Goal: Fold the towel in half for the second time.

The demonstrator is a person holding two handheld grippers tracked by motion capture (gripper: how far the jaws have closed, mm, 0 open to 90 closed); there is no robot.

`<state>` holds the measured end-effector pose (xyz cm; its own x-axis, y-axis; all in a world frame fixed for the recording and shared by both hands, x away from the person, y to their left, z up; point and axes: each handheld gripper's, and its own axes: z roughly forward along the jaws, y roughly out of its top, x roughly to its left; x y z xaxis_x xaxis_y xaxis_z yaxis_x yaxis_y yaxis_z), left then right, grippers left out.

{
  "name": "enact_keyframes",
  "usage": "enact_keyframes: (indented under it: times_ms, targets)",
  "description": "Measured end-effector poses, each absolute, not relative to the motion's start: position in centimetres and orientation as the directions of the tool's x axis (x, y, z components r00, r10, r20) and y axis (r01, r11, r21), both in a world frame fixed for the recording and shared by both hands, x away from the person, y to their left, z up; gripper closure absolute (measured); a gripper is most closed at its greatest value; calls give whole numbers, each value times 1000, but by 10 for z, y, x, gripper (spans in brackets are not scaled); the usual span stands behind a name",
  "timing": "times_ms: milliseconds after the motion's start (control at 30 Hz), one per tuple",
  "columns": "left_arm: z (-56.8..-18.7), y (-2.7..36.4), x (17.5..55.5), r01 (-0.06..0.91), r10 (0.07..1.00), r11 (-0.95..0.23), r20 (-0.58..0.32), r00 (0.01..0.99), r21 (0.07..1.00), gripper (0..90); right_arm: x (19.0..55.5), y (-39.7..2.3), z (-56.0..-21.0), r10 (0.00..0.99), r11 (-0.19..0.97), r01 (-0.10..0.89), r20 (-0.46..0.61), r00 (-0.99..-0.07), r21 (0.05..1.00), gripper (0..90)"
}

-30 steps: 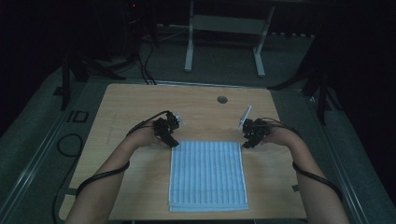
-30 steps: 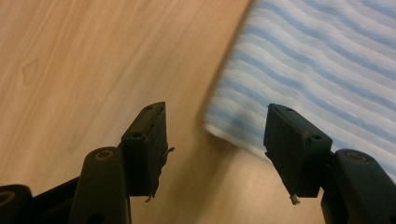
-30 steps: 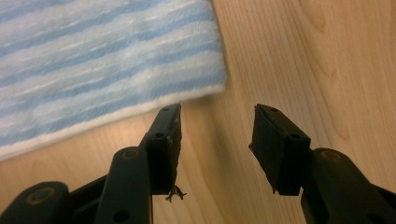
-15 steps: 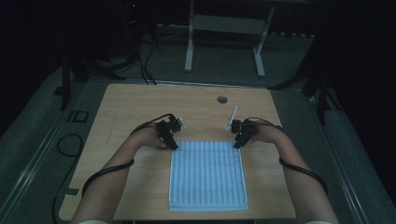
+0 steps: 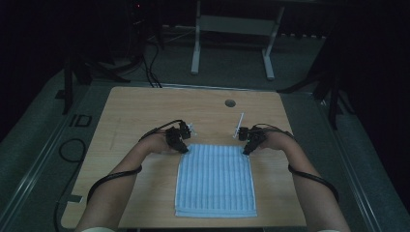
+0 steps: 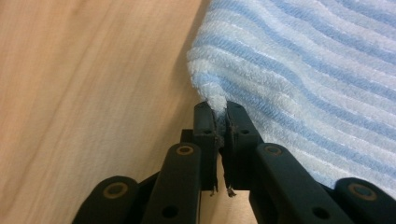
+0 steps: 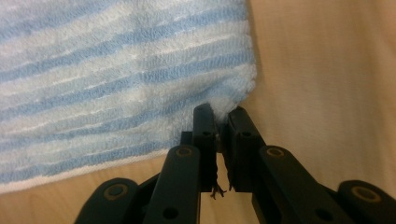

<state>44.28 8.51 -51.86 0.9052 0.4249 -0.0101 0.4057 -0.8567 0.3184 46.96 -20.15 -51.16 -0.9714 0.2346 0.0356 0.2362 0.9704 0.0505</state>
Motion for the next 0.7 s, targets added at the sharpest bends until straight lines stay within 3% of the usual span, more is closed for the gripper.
enact_keyframes:
  times_ms: [100,200,467,700]
  targets:
    - [-510,94,451,466,501,-817,18,865,339,863,474,-206,-503,268,960,267,-8,-963,91,841]
    - [-492,98,454,470,520,-804,47,853,364,863,476,-208,-487,284,952,277,-40,-958,131,842]
    - [-440,98,437,389,485,-835,188,854,389,860,467,-205,-443,256,957,227,-159,-953,182,840]
    - [-420,108,402,342,466,-836,225,856,429,857,428,-209,-405,220,954,155,-252,-942,256,839]
